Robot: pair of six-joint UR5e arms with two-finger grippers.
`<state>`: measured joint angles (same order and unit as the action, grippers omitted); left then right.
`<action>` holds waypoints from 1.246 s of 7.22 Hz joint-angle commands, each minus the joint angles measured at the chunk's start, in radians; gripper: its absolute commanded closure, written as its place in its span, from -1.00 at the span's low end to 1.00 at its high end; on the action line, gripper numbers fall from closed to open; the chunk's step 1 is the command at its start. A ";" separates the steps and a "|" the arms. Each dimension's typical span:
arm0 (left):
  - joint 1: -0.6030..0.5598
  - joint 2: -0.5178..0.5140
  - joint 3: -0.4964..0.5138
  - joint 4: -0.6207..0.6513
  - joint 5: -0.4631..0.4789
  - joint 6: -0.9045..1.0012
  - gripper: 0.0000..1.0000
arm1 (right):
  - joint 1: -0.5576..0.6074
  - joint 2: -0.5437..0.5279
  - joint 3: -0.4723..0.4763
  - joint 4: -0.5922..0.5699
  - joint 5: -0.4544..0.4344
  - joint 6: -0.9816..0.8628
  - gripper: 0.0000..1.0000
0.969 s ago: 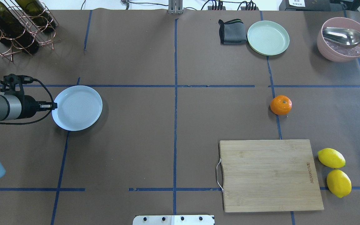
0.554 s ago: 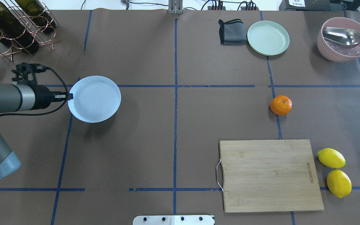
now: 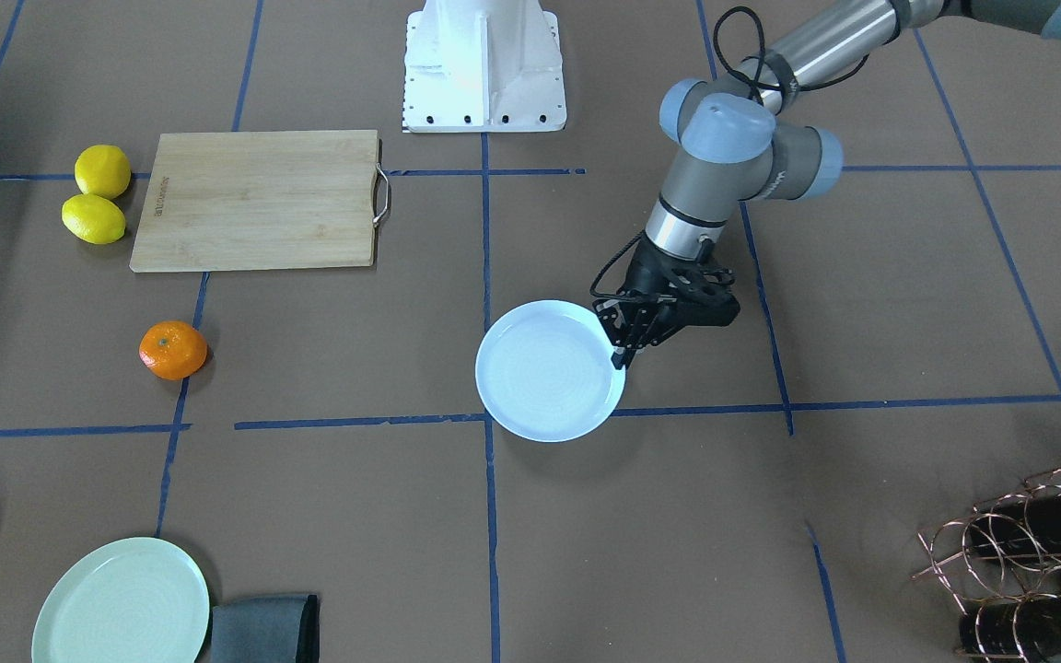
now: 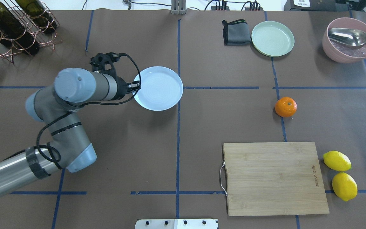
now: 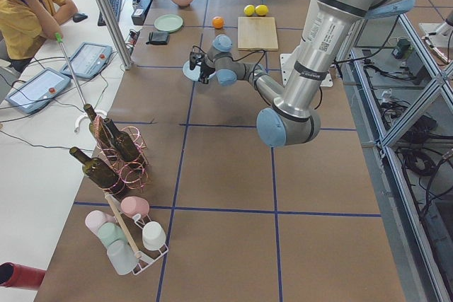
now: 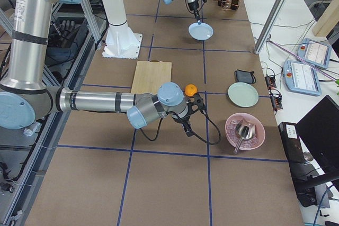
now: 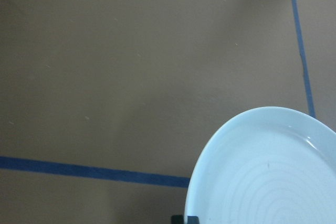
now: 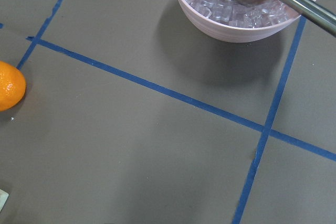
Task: Pick orange to plate
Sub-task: 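Push the white plate with the left gripper toward the table center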
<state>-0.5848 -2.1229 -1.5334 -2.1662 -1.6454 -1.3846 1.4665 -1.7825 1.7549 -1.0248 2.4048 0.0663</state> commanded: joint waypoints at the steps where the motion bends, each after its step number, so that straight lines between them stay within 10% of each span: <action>1: 0.078 -0.086 0.073 0.008 0.050 -0.033 1.00 | 0.000 0.000 0.000 0.000 -0.001 0.001 -1.00; 4: 0.091 -0.091 0.096 0.003 0.050 -0.028 0.72 | 0.000 0.000 0.000 0.000 -0.003 0.001 -1.00; 6: 0.085 -0.082 0.072 0.012 0.042 0.025 -0.99 | 0.000 0.002 0.000 0.000 -0.004 0.003 -1.00; 9: -0.115 0.077 -0.222 0.246 -0.191 0.422 -1.00 | 0.000 0.008 0.005 0.000 -0.004 0.004 -1.00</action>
<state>-0.6053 -2.1250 -1.6165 -2.0298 -1.7184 -1.1462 1.4665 -1.7785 1.7573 -1.0247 2.4014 0.0696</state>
